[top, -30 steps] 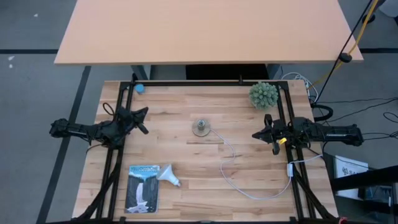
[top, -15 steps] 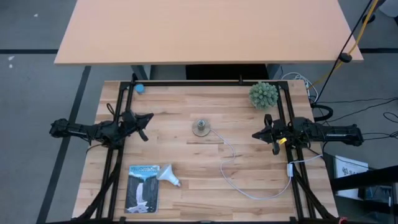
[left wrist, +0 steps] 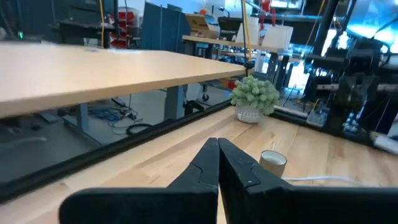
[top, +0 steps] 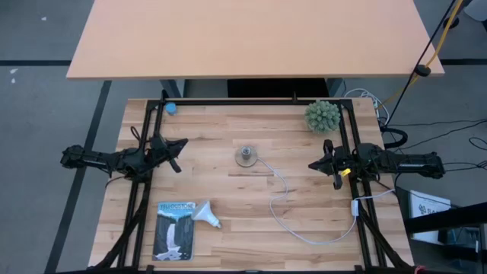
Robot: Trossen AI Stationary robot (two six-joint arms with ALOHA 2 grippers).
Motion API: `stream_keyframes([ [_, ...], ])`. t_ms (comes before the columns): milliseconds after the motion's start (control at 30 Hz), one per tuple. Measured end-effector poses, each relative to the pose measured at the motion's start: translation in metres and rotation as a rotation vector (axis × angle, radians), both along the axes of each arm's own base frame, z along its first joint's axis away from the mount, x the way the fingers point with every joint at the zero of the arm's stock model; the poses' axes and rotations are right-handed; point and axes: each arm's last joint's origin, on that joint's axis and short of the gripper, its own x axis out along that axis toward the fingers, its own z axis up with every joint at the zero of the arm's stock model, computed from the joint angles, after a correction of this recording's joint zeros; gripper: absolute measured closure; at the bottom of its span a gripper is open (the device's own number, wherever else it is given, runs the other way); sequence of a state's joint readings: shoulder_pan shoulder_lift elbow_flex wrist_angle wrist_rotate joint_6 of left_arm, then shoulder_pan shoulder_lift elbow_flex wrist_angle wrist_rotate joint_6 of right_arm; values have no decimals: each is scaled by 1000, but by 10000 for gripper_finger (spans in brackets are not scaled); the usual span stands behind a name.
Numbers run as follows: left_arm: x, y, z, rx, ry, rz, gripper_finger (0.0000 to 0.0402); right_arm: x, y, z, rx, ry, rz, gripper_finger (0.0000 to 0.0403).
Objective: Screw lightbulb
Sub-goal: Insert the lightbulb into the lamp
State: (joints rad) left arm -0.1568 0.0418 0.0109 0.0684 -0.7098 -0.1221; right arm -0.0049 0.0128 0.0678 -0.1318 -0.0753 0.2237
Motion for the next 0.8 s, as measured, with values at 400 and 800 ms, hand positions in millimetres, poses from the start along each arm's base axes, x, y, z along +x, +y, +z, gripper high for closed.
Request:
stream_keyframes([
  [400,3,-5,28,-178,-63,-85,401,0,0,0,0,0,0,403],
  [800,83,-52,76,-211,417,-245,401,0,0,0,0,0,0,403],
])
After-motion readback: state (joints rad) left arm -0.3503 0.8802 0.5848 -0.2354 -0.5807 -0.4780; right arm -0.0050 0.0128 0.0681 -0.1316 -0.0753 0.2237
